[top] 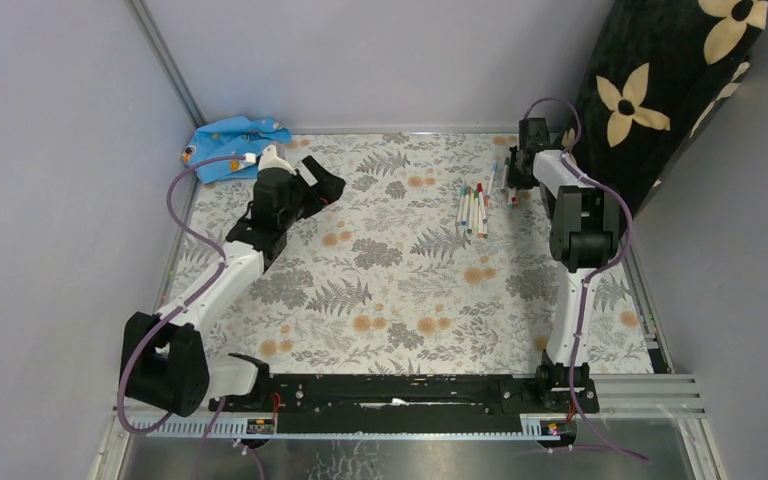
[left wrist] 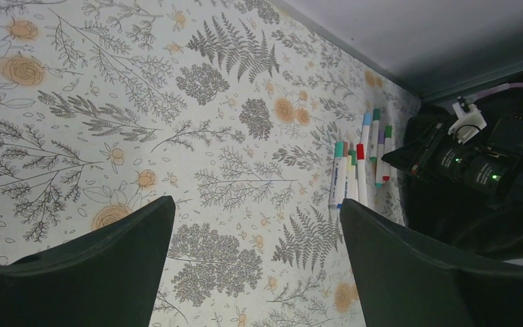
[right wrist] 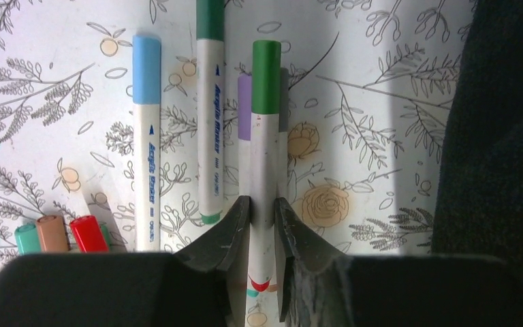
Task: Open the pen caps
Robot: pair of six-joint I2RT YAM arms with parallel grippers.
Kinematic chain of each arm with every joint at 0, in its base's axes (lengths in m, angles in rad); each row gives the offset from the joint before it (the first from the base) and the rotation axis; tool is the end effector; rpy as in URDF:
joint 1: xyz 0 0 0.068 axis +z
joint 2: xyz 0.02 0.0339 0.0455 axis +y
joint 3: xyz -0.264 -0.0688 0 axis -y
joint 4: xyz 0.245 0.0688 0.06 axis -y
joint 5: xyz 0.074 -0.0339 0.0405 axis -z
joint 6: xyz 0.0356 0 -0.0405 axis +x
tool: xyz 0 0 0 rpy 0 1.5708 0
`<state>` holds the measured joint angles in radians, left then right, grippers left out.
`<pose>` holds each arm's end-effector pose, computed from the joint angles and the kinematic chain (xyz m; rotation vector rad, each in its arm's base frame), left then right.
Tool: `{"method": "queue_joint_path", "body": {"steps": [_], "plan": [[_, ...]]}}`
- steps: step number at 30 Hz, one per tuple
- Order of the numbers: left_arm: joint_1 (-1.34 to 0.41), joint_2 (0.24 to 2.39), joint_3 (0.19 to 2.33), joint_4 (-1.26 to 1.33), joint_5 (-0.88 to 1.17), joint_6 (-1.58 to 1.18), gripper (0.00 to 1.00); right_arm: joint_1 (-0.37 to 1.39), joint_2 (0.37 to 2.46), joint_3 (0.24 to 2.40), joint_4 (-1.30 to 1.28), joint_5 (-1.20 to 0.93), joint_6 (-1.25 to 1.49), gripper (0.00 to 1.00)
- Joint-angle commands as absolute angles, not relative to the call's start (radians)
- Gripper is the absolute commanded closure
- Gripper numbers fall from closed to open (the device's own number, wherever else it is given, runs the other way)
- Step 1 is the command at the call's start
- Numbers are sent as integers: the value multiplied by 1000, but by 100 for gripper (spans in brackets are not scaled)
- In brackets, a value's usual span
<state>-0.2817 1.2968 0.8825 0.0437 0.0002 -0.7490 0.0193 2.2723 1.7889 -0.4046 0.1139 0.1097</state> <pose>0.2874 -0.0832 0.2843 -0.4637 1.9490 -0.6758 0.5042 0.0057 0.1696 0.1604 2.4474 -0.0834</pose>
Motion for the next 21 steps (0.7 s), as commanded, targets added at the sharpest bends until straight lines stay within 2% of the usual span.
{"method": "queue_joint_path", "body": {"steps": [1, 5, 13, 21], "plan": [[-290, 1246, 899, 16, -22, -746, 2, 21, 2202, 1730, -409, 79, 139, 95], [-290, 1232, 908, 2, -15, -742, 2, 32, 2145, 1680, -364, 90, 142, 100], [-290, 1215, 937, -50, -5, -732, 2, 76, 2065, 1636, -333, 109, 137, 100], [-289, 1227, 967, -35, 90, -732, 2, 158, 1936, 1548, -325, 119, 120, 100]]}}
